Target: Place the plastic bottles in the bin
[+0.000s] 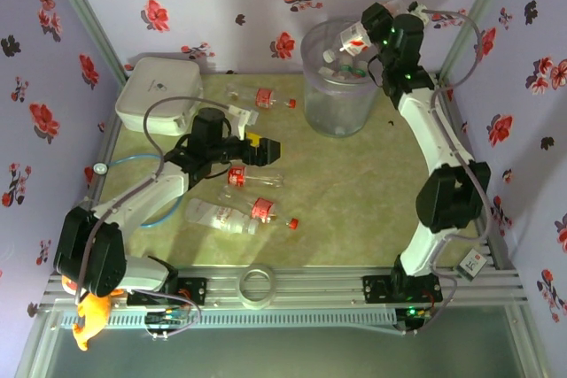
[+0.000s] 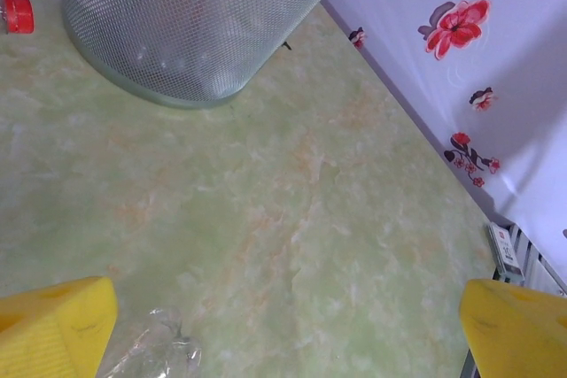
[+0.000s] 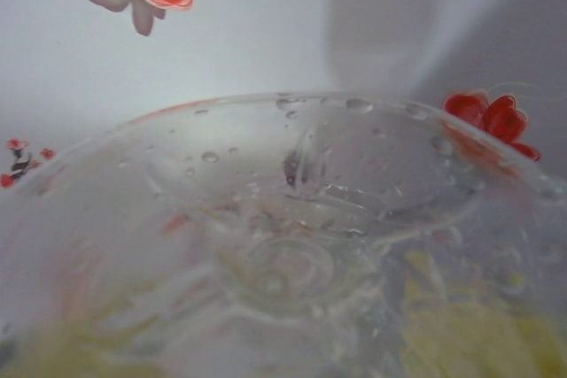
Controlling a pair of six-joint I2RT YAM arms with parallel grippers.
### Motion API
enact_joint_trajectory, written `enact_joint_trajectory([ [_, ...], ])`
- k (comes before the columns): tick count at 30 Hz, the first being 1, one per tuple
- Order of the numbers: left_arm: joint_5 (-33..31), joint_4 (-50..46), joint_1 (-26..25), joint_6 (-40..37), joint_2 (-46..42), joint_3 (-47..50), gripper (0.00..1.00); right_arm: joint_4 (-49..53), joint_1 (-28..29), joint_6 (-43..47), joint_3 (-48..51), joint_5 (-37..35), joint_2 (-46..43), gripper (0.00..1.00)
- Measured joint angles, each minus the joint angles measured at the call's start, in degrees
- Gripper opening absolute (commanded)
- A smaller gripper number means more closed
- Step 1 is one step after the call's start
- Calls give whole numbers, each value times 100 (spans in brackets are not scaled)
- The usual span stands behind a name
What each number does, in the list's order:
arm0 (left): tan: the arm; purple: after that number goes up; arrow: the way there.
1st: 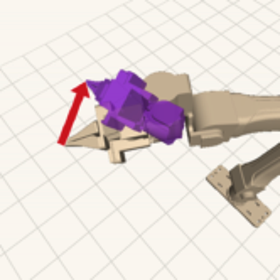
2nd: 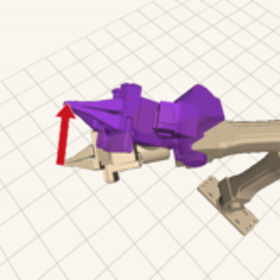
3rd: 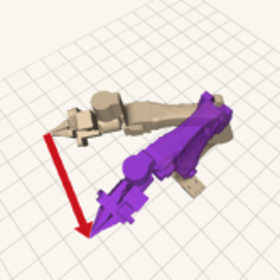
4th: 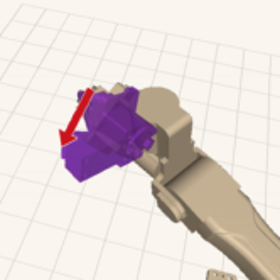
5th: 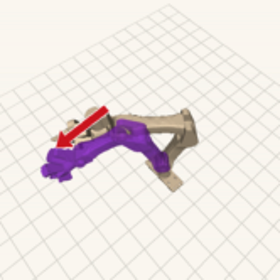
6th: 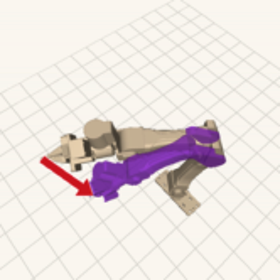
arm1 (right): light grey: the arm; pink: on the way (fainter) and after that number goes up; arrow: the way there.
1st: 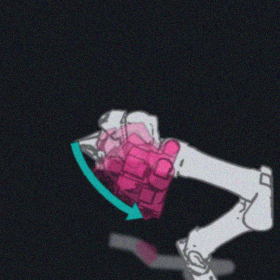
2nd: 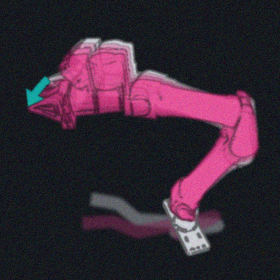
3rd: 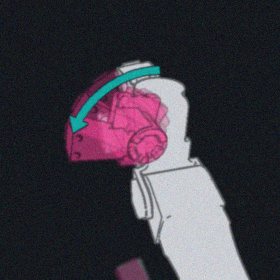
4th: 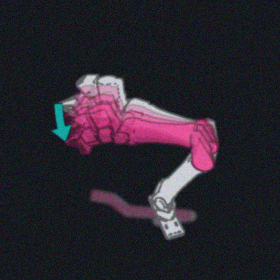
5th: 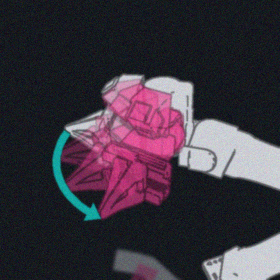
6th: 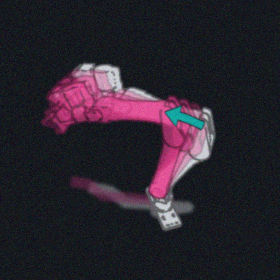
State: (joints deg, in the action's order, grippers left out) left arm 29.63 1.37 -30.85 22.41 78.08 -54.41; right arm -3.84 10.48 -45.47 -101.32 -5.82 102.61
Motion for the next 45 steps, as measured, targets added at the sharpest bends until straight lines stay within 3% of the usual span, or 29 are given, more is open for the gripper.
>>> enact_joint_trajectory([
  [8, 0, 37, 0, 0, -17, 22, 99, 227, 0, -13, -496, 205, 793, 67],
  [18, 0, 37, 2, 0, -17, 31, 100, 509, 0, -81, -525, 575, 1303, 92],
  [29, 0, 48, 2, 0, -15, 114, 100, 1628, 0, 807, -813, 278, 966, 95],
  [33, 0, 105, 2, 2, -2, 116, 100, 2155, 0, 1349, -1213, -70, 610, 88],
  [39, 0, 125, 2, 7, 83, 129, 100, 2776, 85, 2256, -2581, -184, 802, 60],
  [45, 0, 125, 2, 20, 83, 136, 100, 3191, 306, 2962, -3875, 9, 1764, 56],
])
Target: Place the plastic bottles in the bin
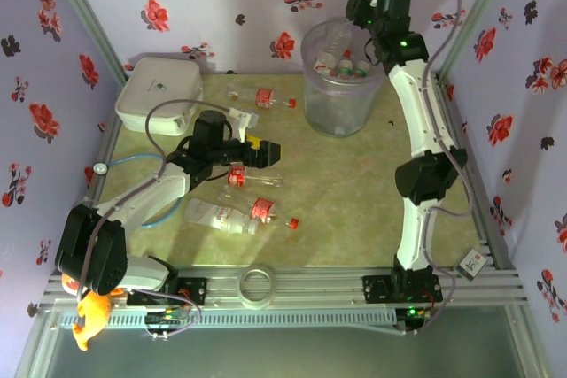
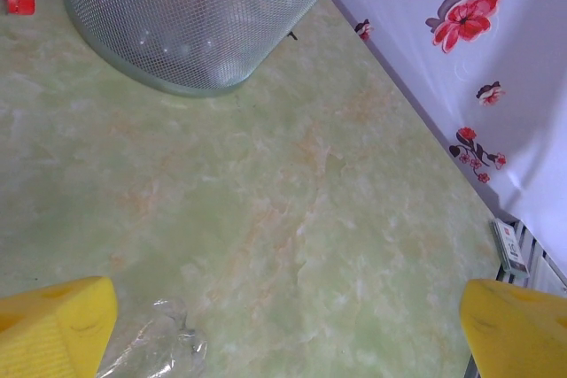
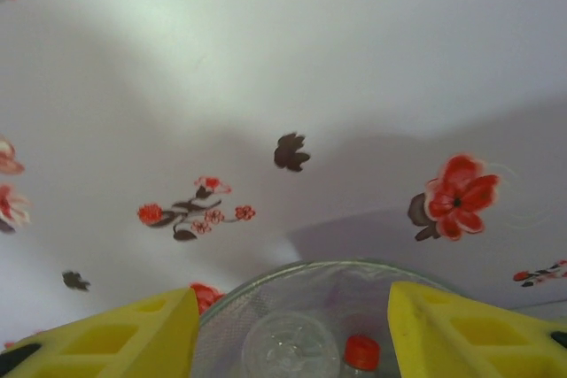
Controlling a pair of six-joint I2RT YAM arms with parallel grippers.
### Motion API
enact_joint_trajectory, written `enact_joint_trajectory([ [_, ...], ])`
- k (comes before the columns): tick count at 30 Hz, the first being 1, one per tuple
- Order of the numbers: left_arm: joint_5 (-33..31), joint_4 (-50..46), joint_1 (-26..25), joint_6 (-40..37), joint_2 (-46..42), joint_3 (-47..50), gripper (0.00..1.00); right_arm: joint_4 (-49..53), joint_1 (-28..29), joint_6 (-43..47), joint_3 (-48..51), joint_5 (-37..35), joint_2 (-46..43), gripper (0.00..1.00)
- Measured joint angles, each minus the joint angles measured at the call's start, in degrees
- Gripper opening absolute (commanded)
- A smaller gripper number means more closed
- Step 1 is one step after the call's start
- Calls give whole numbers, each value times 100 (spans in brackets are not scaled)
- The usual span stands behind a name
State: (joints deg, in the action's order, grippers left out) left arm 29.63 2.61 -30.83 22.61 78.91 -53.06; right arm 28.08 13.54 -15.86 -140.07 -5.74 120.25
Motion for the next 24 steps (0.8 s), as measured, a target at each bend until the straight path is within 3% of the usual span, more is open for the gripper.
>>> enact_joint_trajectory([
  [9, 0, -4, 11, 0, 0, 0, 100, 422, 52, 234, -282, 236, 1147, 51],
  [24, 0, 0, 15, 0, 37, 74, 100, 70, 74, 57, 752, 601, 925, 48],
])
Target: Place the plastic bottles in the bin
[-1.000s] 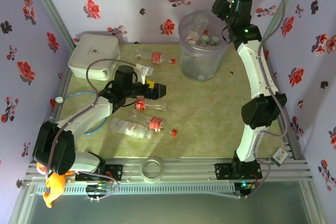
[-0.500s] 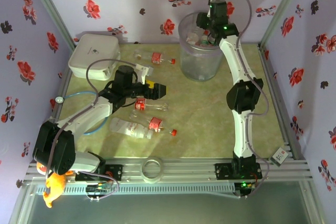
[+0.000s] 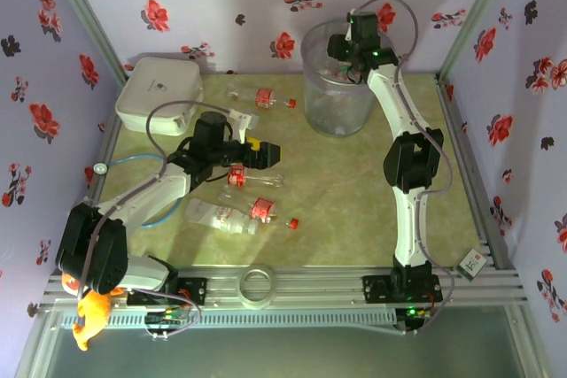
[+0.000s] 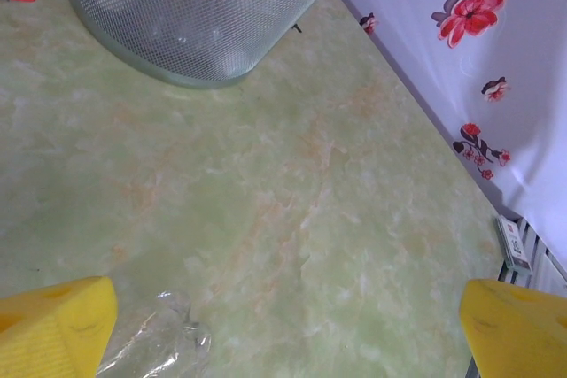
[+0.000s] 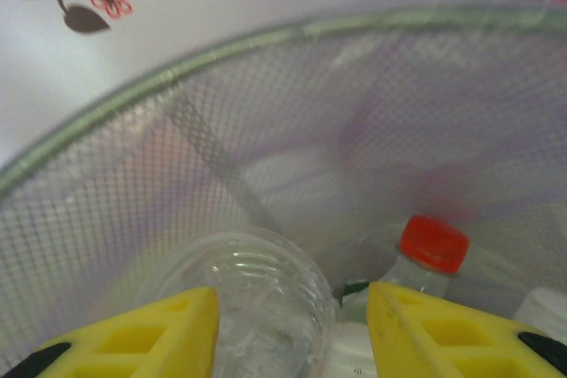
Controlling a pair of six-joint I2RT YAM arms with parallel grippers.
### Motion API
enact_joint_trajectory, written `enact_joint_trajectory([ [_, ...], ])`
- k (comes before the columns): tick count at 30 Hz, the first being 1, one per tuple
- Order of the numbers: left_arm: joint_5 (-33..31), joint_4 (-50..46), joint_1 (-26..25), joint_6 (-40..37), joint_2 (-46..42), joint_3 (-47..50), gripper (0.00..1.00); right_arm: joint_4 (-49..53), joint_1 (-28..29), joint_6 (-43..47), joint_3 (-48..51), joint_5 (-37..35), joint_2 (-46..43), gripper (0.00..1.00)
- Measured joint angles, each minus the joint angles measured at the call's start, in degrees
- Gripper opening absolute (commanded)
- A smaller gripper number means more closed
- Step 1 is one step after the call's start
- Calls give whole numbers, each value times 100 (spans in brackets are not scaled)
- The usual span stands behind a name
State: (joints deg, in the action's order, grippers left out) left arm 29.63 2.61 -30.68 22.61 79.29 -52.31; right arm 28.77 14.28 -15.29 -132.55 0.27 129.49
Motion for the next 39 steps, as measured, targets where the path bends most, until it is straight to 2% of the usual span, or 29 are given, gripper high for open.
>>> enact_joint_trajectory([
  [9, 0, 4, 22, 2, 2, 52, 100, 4, 37, -81, 380, 66, -94, 49],
  [19, 0, -11, 52, -2, 2, 66, 100, 557, 35, -140, -763, 280, -155, 65],
  [25, -114, -337, 219, -48, 155, -339, 100, 621, 35, -184, -804, 387, -678, 68],
  [29, -407, -693, 310, -188, 350, -796, 100, 592, 35, -181, -197, 476, -1366, 69],
  [39, -1443, -1947, 546, -645, 1554, -2472, 100, 345, 35, -120, 2741, 599, -3744, 69],
])
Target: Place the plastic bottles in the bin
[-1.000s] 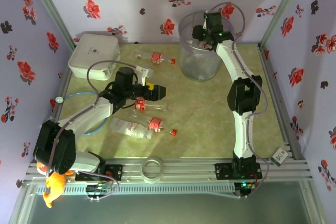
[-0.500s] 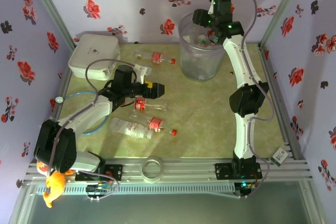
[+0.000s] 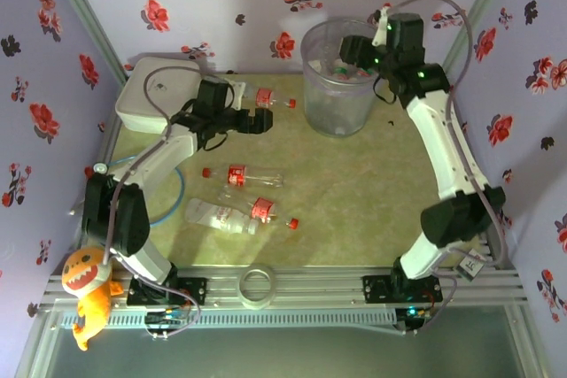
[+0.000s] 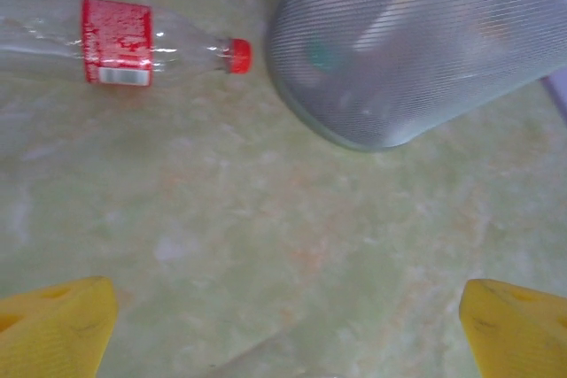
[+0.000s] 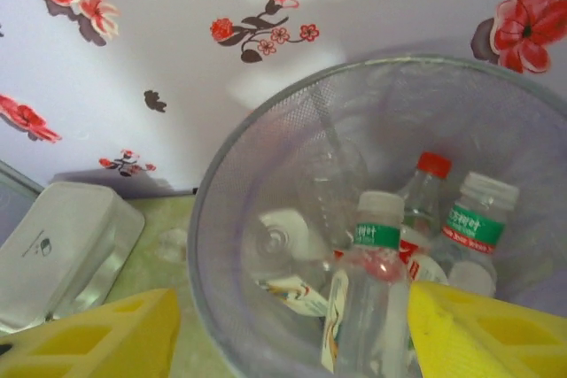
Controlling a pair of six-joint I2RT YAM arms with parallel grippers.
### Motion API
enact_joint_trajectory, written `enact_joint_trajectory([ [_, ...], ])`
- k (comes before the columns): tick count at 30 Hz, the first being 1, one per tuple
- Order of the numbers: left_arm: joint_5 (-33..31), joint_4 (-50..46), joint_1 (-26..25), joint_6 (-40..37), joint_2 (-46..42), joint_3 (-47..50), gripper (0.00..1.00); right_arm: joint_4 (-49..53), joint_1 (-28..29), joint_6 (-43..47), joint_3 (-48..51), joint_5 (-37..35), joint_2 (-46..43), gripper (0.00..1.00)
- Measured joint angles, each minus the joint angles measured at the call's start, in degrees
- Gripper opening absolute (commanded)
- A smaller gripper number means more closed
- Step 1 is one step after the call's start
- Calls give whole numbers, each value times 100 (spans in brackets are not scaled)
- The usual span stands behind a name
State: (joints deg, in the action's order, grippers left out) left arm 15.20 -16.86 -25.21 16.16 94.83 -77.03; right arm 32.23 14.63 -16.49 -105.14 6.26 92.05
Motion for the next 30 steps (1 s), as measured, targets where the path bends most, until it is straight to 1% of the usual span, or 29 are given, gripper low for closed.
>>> enact_joint_trajectory([
  [7, -498, -1381, -50, -999, 107, -120, 100, 151, 0, 48, 1709, 2, -1458, 69],
  [10, -693, -1974, -175, -1377, -39, -28, 100, 262, 0, 90, 2264, 68, -1818, 69],
  [12, -859, -2321, -291, -1447, -192, 24, 100, 380, 52, 199, 2562, 153, -1947, 71],
  [14, -949, -2529, -339, -1246, -389, 96, 98, 533, 297, 417, 2767, 164, -1976, 74],
  [15, -984, -2568, -310, -1047, -540, 188, 97, 597, 525, 575, 2857, 179, -1958, 75],
  [18, -1060, -2533, -57, -387, -1069, 612, 95, 708, 1185, 990, 2986, 345, -1733, 76],
  [21, -1137, -2483, 249, 319, -1635, 1095, 95, 704, 1705, 1421, 3010, 490, -1248, 77],
  [24, -1185, -2450, 520, 931, -2096, 1517, 94, 647, 2105, 1816, 2997, 522, -647, 79],
  [30, -1202, -2433, 1121, 1733, -2693, 2208, 91, 481, 2868, 2518, 2667, 494, 612, 82],
])
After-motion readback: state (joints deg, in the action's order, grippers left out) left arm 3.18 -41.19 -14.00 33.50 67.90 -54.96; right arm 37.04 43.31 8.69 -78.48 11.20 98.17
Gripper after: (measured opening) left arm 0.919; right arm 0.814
